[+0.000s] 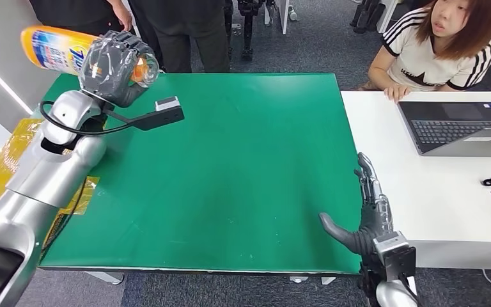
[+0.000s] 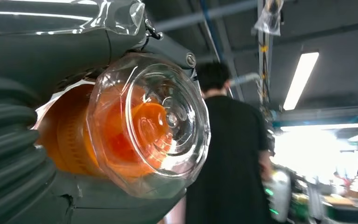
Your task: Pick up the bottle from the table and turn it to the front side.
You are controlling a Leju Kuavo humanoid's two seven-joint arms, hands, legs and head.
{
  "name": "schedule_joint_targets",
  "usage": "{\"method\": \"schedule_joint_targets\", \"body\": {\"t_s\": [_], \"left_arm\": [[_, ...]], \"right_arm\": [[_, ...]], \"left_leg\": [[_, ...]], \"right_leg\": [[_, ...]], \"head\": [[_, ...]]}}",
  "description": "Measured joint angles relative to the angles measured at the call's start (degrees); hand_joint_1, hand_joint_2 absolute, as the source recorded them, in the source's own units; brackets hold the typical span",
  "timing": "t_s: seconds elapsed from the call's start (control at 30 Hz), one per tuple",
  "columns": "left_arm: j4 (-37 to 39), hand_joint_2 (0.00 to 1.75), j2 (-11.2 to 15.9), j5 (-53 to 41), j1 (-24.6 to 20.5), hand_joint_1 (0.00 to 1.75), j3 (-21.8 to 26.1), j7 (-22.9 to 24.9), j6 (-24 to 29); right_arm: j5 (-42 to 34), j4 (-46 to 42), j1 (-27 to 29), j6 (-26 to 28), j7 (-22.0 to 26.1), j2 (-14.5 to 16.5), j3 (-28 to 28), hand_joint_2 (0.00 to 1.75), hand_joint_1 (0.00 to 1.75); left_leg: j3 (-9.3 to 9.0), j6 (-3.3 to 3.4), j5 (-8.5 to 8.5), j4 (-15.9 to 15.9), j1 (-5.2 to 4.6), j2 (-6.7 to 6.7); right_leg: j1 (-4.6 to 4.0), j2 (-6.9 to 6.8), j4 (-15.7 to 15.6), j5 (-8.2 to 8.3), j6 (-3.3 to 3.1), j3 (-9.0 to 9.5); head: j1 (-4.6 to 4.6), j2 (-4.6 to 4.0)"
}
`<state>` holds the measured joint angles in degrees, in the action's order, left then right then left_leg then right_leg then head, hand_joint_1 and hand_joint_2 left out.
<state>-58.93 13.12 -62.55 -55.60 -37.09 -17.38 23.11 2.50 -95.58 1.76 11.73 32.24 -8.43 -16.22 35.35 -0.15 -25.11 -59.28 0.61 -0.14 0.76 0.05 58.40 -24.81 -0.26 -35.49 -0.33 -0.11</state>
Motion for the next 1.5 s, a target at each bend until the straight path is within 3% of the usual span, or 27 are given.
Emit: {"method": "schedule_joint_targets", "body": {"t_s": [0.2,0.6,1.03,1.5], "left_arm": [[0.1,1.75,3.6,-6.3,-1.0,1.75,-1.9,2.3,0.0],[2.6,1.75,4.9,-10.1,-1.2,1.75,-4.4,4.5,-3.7],[9.4,1.75,9.4,-8.0,3.9,1.75,-5.4,7.2,-10.6],[17.0,1.75,9.5,-5.7,7.5,1.75,-5.4,7.4,-11.7]], "right_arm": [[0.4,-2.2,2.9,1.2,0.6,0.0,0.8,1.75,0.00],[0.1,-5.6,6.1,0.8,0.4,0.0,3.1,1.75,0.00],[0.1,-9.3,11.4,0.4,0.7,0.0,6.1,1.75,0.00],[0.6,-9.3,11.4,-0.5,0.4,0.0,6.5,1.75,0.00]], "left_leg": [[0.02,0.00,0.00,0.0,-0.01,-0.02],[0.02,0.01,-0.01,0.0,-0.01,-0.01],[0.05,-0.02,-0.04,0.0,0.00,0.15],[0.08,-0.02,-0.05,0.0,-0.01,0.13]], "right_leg": [[0.00,-0.04,0.0,-0.01,0.00,0.00],[0.01,-0.02,0.0,0.00,0.01,0.00],[0.00,0.11,0.0,-0.02,-0.01,-0.08],[0.01,0.08,0.0,-0.02,-0.01,-0.08]], "head": [[0.01,0.00],[0.01,0.00],[0.01,0.00],[0.01,0.00]]}}
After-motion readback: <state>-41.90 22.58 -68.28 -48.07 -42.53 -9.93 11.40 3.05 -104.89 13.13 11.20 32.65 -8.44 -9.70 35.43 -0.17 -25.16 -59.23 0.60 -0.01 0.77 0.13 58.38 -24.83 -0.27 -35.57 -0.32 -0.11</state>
